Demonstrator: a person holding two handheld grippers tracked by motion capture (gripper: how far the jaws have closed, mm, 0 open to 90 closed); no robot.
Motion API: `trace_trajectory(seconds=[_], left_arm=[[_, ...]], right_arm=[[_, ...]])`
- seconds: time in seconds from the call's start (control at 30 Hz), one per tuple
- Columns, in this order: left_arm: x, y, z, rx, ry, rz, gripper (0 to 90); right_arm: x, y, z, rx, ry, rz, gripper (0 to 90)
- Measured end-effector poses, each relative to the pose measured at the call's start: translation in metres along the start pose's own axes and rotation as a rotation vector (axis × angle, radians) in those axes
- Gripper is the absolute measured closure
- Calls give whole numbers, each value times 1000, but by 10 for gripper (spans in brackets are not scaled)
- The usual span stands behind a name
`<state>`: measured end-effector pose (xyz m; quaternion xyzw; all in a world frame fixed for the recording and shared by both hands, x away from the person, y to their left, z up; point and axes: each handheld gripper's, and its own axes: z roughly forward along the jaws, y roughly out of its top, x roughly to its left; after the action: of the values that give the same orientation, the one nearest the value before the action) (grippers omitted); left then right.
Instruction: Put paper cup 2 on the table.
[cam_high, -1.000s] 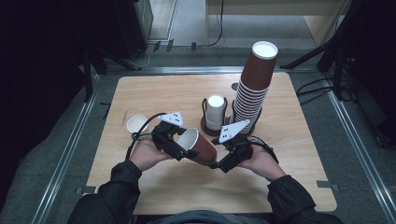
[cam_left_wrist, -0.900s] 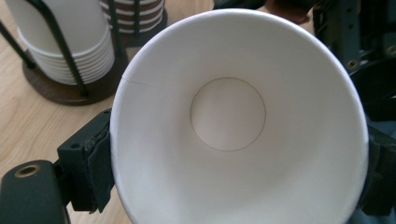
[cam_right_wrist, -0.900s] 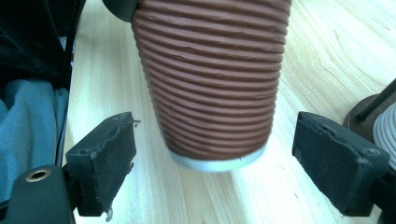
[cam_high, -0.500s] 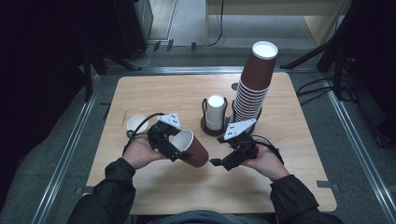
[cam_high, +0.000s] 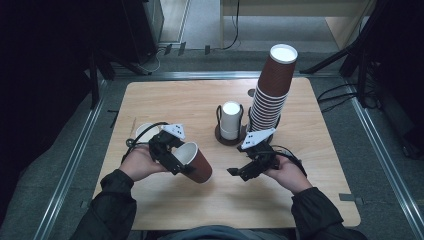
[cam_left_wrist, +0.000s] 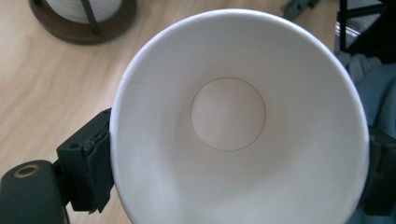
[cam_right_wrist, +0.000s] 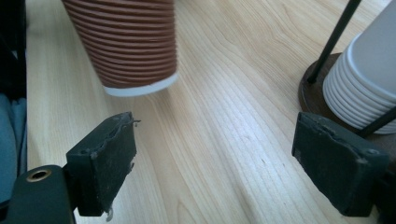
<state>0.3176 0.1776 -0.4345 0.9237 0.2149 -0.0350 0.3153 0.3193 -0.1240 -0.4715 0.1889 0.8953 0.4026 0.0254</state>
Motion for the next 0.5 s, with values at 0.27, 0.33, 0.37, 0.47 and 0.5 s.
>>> trace_trajectory(seconds=[0.27,0.33,0.37,0.47,0.5], left_arm=[[2,-11,-12,34,51,4,83],[3,-15,-15,40,76,-4,83],[3,-16,-17,49,92,-1,83],[4,-23,-21,65,124,2,82],[4,-25,-23,74,135,2,81]], right_arm=[[-2,-2,0,15,-15,9,142],[-3,-3,1,21,-24,4,143],[-4,-3,2,24,-28,5,144],[-4,-4,2,32,-36,8,144],[-4,-3,2,33,-42,4,144]])
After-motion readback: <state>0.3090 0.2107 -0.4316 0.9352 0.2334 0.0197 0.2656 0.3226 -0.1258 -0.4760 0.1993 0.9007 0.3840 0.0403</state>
